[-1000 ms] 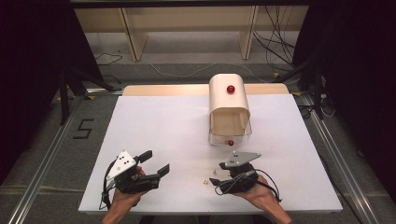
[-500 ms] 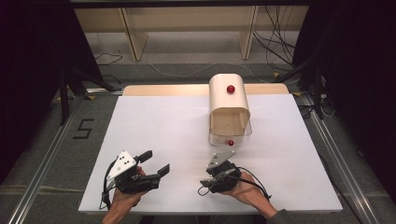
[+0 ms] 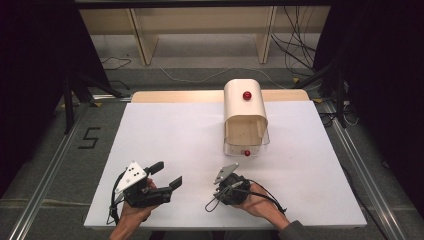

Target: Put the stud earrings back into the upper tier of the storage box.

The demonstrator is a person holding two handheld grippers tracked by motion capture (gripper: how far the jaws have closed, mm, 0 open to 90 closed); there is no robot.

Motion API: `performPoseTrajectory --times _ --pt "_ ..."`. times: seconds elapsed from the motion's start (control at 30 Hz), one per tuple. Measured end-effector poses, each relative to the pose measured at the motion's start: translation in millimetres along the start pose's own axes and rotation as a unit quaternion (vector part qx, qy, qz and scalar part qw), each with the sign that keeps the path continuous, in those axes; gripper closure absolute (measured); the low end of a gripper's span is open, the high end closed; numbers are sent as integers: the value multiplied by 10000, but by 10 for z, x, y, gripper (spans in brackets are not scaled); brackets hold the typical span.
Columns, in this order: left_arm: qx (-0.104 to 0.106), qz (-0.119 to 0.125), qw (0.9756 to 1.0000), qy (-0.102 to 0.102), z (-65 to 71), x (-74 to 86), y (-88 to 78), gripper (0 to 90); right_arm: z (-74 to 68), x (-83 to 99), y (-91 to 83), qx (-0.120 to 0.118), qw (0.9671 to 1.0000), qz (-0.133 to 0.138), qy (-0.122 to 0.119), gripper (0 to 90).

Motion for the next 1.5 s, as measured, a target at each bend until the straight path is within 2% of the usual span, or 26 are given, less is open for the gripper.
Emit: performPoseTrajectory --times 0.27,0.33,0.4,0.43,0.47,0.5,0.53,0.67,0.8,1.23,1.5 --pt "3 -9 10000 11 1 -1 0 163 -11 -12 -21 -27 10000 8 -18 823" --pt "3 -23 10000 12 3 2 4 163 -7 -43 -64 -29 9999 70 -78 824" --pt "-1 -16 10000 21 5 0 4 163 -4 -129 -175 -61 9994 335 -83 825" --pt "-3 -15 10000 23 5 -1 2 163 -4 -129 -175 -61 9994 335 -83 825" --pt "-6 -16 10000 22 4 -1 2 163 1 -186 -257 -85 9986 510 -69 825" --pt "-12 -17 10000 23 2 0 1 163 1 -186 -257 -85 9986 510 -69 825" --pt "-15 -22 10000 20 0 1 2 163 -1 -238 -330 -127 9977 669 -41 825" --pt "-27 -30 10000 21 -2 3 5 163 -18 -301 -430 -160 9963 836 -84 825" --pt "-34 -31 10000 22 -3 4 5 163 -49 -404 -596 -188 9937 1096 -154 825" --pt "-51 -32 10000 20 -9 5 6 163 6 -552 -810 -129 9892 1457 -81 823" --pt "-53 -28 10000 19 -8 4 5 164 40 -695 -1024 -88 9839 1782 -97 823"
Point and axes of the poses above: each handheld gripper's, and its own axes: y roughly forward along the jaws, x roughly out of its underside, z roughly to its right, the point moved 7 cm from there along y, roughly forward along the jaws, and after that the axes turned 9 degrees about y, right-handed, at the moved point
